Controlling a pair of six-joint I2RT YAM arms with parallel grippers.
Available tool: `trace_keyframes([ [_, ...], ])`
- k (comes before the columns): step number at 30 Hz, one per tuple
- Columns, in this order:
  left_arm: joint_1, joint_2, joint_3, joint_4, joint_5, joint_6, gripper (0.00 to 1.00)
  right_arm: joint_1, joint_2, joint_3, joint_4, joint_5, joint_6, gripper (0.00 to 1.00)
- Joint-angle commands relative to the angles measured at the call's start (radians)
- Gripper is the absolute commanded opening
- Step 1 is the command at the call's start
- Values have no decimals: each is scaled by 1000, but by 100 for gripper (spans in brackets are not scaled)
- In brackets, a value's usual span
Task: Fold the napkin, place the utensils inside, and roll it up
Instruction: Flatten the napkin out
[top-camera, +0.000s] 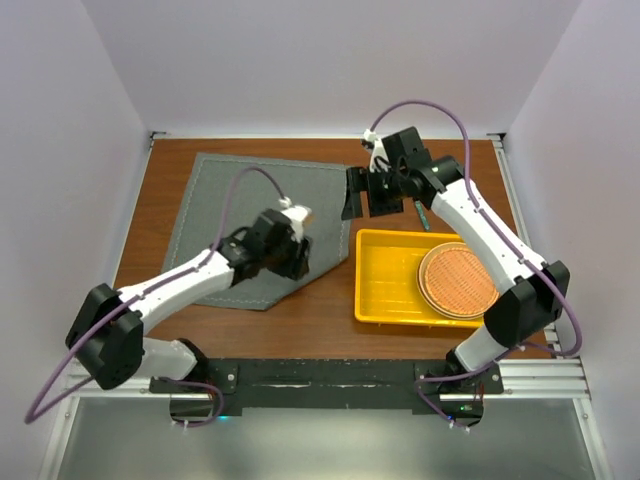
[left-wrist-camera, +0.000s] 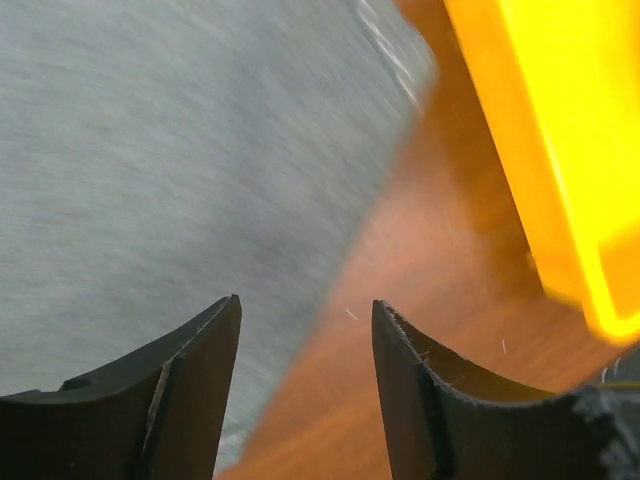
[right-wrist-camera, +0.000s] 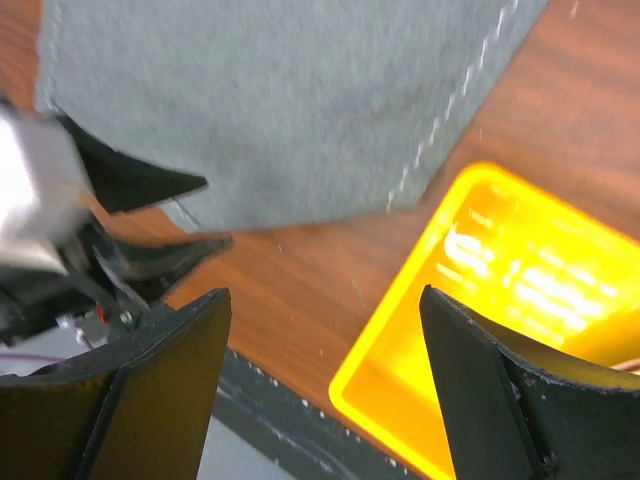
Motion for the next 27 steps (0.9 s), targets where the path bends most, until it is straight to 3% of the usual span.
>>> trace_keyframes([
  [1, -188, 56, -1, -32, -191, 37, 61, -4, -98, -131, 46, -37, -20, 80],
  [4, -294, 182, 62, -103, -315, 55, 61, -4, -143, -162, 47, -31, -26, 80],
  [9, -323, 320, 127, -152, -428, 63, 63, -4, -186, -193, 56, -41, -21, 80],
  [15, -325, 385, 139, -106, -534, 81, 55, -3, -231, -234, 49, -28, -18, 80],
  [18, -325, 411, 153, -107, -566, 84, 47, -4, -235, -248, 50, -38, -12, 80],
  [24, -323, 413, 199, -121, -600, 98, 1, -3, -206, -243, 43, -51, -15, 80],
  [27, -276, 338, 239, -129, -542, 106, 0, -4, -172, -220, 32, -74, -12, 80],
])
